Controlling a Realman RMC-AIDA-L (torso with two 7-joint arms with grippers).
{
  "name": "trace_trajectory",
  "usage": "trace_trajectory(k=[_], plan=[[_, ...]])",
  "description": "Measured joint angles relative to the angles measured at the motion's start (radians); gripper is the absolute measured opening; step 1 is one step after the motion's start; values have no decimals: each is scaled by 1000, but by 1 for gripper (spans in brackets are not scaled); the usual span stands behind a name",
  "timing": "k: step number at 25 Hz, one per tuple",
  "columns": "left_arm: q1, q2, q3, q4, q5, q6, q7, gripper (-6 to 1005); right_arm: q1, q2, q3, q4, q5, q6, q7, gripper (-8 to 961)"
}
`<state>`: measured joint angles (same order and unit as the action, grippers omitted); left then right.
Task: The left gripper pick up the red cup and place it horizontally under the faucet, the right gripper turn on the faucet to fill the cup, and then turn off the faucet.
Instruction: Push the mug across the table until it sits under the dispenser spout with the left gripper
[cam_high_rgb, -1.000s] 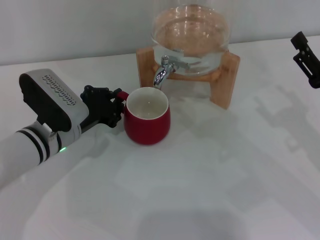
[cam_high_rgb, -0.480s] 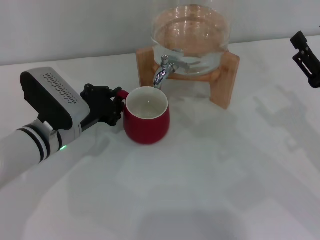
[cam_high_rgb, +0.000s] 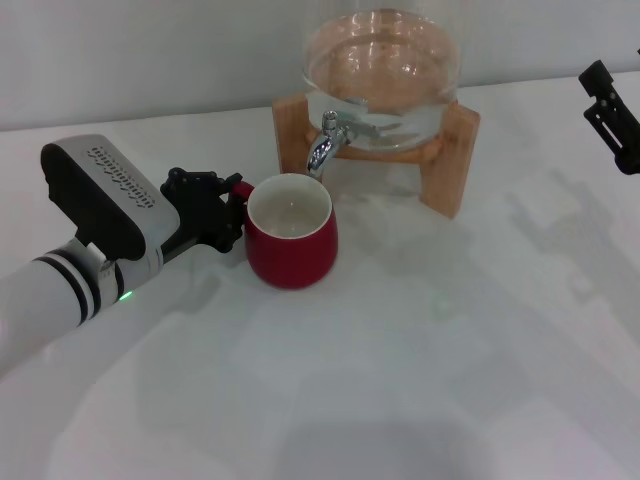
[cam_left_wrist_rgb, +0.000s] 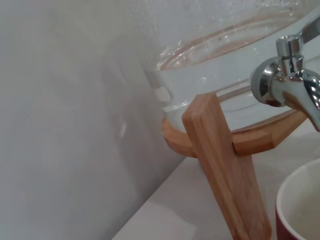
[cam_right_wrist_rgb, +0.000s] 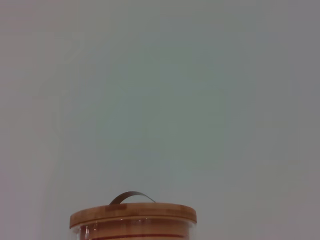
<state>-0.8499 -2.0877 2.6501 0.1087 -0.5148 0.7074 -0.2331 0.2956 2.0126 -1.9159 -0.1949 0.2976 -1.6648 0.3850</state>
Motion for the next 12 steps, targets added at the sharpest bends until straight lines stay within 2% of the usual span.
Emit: trace_trajectory(k=[12], plan=[[-6,0,7,3,11,0,0,149,1,0,0,-13,0,3,-1,784]])
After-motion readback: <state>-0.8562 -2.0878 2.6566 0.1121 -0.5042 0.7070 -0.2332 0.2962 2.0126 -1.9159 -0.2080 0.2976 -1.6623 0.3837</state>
